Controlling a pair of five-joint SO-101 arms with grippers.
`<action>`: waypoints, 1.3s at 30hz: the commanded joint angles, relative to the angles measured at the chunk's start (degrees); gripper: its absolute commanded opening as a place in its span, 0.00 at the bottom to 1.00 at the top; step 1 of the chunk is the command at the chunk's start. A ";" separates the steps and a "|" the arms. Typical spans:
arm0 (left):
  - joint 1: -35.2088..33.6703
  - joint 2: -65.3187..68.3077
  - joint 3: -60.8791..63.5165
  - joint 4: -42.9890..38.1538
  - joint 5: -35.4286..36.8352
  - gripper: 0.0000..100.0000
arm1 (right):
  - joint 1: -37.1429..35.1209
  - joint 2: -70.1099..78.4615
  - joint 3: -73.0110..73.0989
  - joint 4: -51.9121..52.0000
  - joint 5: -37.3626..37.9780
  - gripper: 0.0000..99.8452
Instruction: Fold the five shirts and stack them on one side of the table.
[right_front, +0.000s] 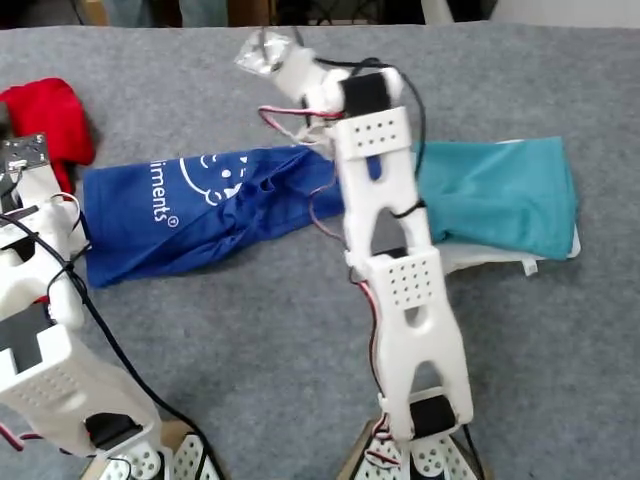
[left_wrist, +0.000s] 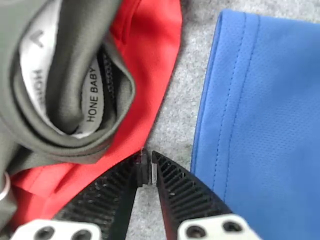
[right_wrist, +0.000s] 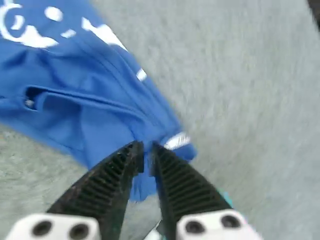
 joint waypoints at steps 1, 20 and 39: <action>-0.84 -0.44 -1.63 0.09 0.26 0.05 | 2.29 -1.36 5.85 0.79 -4.48 0.02; -1.01 -0.44 -1.89 0.09 0.26 0.05 | -10.11 -4.35 24.92 -17.93 -6.15 0.01; -1.01 -0.44 -1.80 0.18 0.26 0.05 | -6.33 -1.98 14.37 -23.12 -4.31 0.01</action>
